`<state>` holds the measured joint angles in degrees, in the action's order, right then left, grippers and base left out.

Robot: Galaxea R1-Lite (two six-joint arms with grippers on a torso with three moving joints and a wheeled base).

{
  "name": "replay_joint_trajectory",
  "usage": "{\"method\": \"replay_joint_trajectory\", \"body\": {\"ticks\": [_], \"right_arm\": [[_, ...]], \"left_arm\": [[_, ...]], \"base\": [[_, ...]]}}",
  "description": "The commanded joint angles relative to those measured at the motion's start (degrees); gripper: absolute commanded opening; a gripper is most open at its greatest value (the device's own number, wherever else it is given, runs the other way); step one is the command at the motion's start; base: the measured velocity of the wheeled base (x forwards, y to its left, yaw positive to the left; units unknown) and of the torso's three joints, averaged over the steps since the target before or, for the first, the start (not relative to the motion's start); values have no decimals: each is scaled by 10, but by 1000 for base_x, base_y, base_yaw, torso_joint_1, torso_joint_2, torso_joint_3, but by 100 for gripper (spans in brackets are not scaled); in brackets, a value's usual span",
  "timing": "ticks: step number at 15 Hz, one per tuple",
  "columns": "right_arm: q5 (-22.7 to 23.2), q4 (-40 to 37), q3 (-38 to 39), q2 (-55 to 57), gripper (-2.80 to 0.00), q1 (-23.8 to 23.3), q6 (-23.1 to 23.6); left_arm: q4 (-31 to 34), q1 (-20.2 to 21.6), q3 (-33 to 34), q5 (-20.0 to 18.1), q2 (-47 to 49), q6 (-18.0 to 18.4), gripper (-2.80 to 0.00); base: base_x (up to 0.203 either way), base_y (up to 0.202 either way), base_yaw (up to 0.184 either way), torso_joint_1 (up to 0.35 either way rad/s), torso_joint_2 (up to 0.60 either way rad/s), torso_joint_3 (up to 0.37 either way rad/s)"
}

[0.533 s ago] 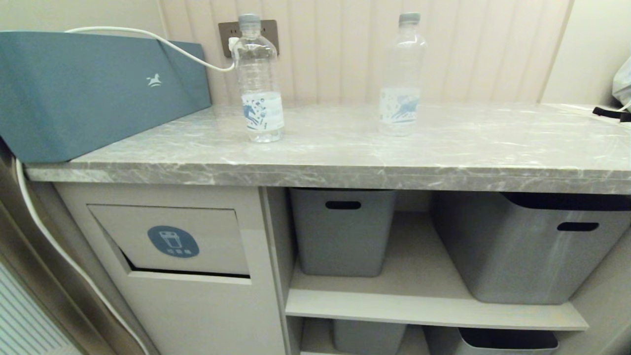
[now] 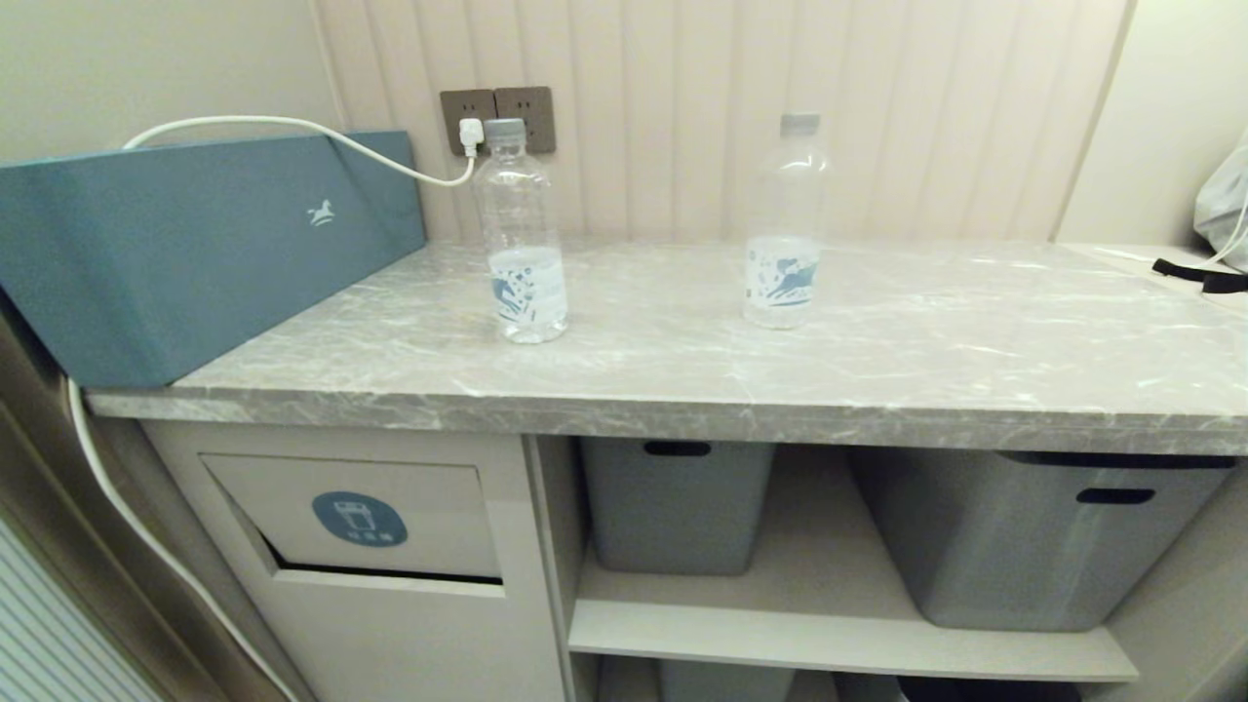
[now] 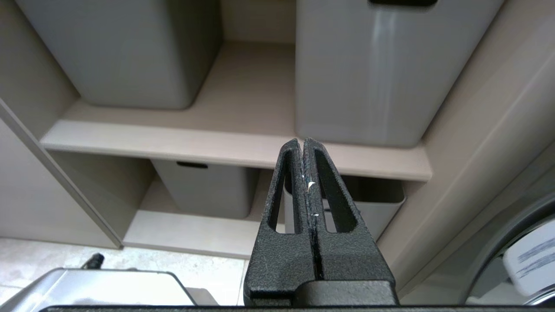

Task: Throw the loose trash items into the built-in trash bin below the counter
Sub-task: Pick up the garbage

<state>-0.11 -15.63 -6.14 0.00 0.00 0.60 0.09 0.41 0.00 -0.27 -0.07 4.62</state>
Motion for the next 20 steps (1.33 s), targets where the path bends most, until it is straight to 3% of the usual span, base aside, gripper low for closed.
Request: {"method": "replay_joint_trajectory", "body": {"ticks": [1, 17, 20], "right_arm": [[0, -1, 0, 0, -280, 0, 0], [0, -1, 0, 0, -280, 0, 1], [1, -1, -1, 0, -280, 0, 5]], "left_arm": [[0, 0, 1, 0, 0, 0, -280], [-1, -1, 0, -1, 0, -17, -280], [-1, -1, -39, -30, 9, -13, -280]], "base": [[0, 0, 0, 171, -462, -283], [0, 0, 0, 218, -497, -284], [0, 0, 0, 171, -354, -187]]}}
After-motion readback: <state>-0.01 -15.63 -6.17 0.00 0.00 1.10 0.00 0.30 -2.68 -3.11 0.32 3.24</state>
